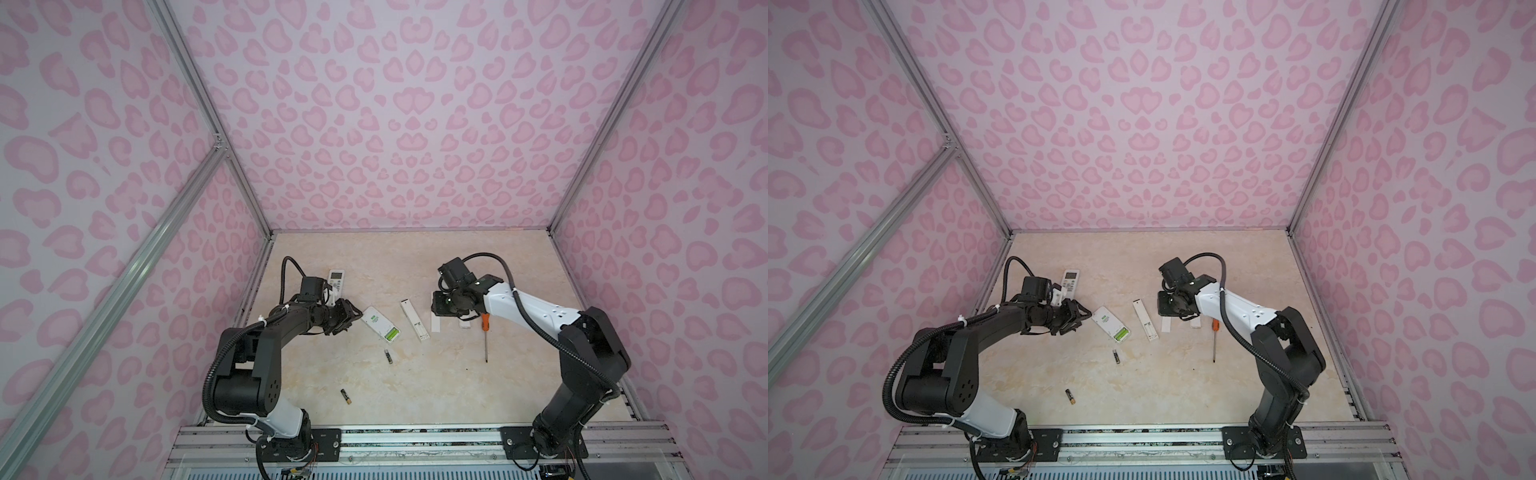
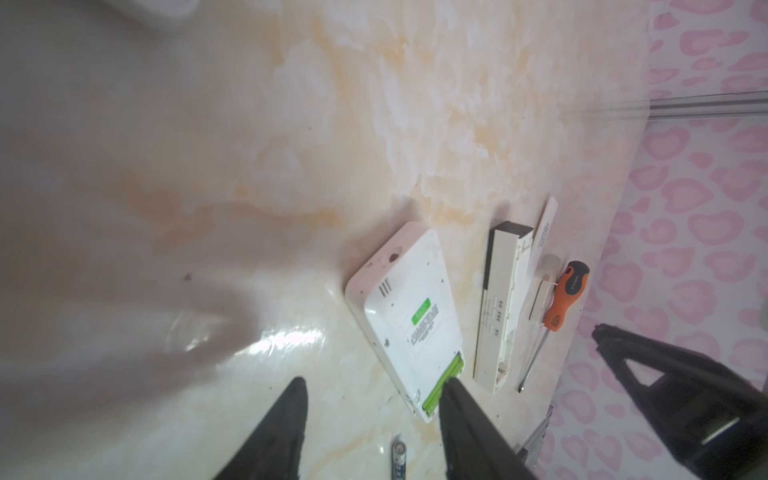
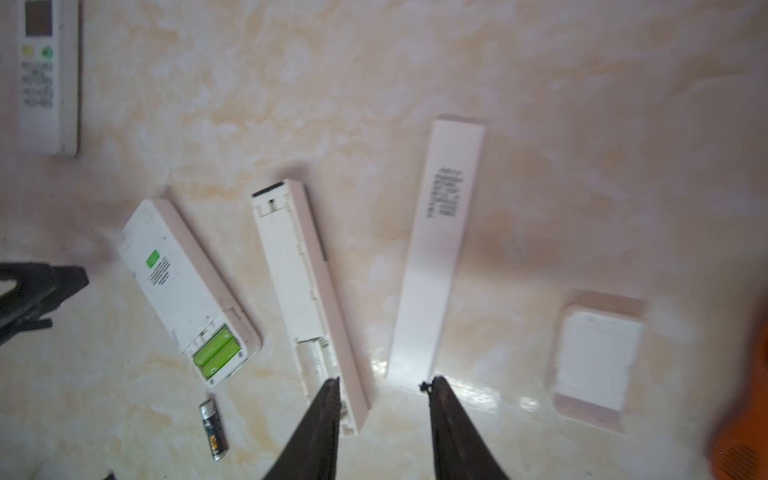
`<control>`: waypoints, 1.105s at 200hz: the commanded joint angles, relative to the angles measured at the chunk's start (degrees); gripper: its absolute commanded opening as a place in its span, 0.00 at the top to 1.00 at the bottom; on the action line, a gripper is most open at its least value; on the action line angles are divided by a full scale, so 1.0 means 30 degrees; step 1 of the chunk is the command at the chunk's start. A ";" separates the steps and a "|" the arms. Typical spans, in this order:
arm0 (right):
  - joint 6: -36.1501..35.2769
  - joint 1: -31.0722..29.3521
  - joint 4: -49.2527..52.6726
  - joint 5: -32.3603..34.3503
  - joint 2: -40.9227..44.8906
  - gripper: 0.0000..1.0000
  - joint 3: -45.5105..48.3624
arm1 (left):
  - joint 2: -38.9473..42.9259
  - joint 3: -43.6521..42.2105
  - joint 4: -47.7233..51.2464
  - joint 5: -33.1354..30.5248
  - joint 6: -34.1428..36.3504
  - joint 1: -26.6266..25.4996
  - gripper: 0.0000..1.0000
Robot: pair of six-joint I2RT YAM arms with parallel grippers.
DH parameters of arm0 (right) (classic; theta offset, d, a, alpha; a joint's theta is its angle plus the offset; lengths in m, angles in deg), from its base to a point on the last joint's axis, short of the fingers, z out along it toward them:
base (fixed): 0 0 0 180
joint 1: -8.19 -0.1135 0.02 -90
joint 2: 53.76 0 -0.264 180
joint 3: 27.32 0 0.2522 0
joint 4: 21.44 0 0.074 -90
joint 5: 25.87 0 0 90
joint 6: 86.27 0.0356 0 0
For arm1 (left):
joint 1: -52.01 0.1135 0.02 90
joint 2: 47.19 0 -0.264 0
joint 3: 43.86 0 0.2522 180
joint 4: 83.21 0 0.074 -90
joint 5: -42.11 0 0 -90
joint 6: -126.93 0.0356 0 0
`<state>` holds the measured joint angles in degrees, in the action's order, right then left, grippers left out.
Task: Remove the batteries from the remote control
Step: 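Grasp the orange-handled screwdriver with the right gripper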
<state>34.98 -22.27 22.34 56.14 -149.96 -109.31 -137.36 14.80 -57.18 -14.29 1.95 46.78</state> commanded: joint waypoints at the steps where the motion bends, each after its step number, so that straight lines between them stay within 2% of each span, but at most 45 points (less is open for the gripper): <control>1: -0.0895 0.1961 0.1418 0.1120 0.1051 0.60 0.0823 | 0.0463 -0.0078 0.0190 -0.0032 -0.0119 -0.0498 0.46; 26: -0.2209 0.4113 0.2277 0.1918 0.1583 0.55 0.1615 | 0.0530 0.0322 0.0187 -0.0175 -0.0514 -0.1430 0.46; 47: -0.2719 0.5245 0.2246 0.1474 0.1199 0.52 0.1944 | 0.0418 0.0899 0.0125 -0.0354 -0.0924 -0.2149 0.46; 83: -0.3338 0.5436 0.2089 0.1138 -0.0820 0.50 0.1200 | 0.0375 0.1554 0.0094 -0.0821 -0.1398 -0.3019 0.46; 119: -0.3733 0.5438 0.2349 0.2103 -0.2678 0.52 0.0535 | 0.1202 0.1294 0.0011 -0.1442 -0.1764 -0.3891 0.46; 146: -0.3722 0.5437 0.1960 0.2037 -0.2944 0.60 0.0756 | 0.1772 0.1420 0.0307 -0.1687 -0.1214 -0.4801 0.46; 178: -0.3415 0.5465 0.1292 0.1335 -0.2483 0.78 0.1496 | 0.2778 0.1773 0.0146 -0.2278 -0.0662 -0.5857 0.47; 199: -0.3198 0.5465 0.1134 0.1235 -0.1426 0.87 0.2026 | 0.3491 0.2063 -0.0272 -0.2757 -0.0586 -0.6538 0.47; 221: -0.2728 0.5465 0.0948 0.1004 0.0426 0.91 0.2402 | 0.4223 0.2586 -0.0524 -0.3717 -0.0399 -0.7543 0.47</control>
<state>25.08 -5.79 26.45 59.96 -153.07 -103.06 -126.96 20.79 -56.52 -21.70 -0.85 26.32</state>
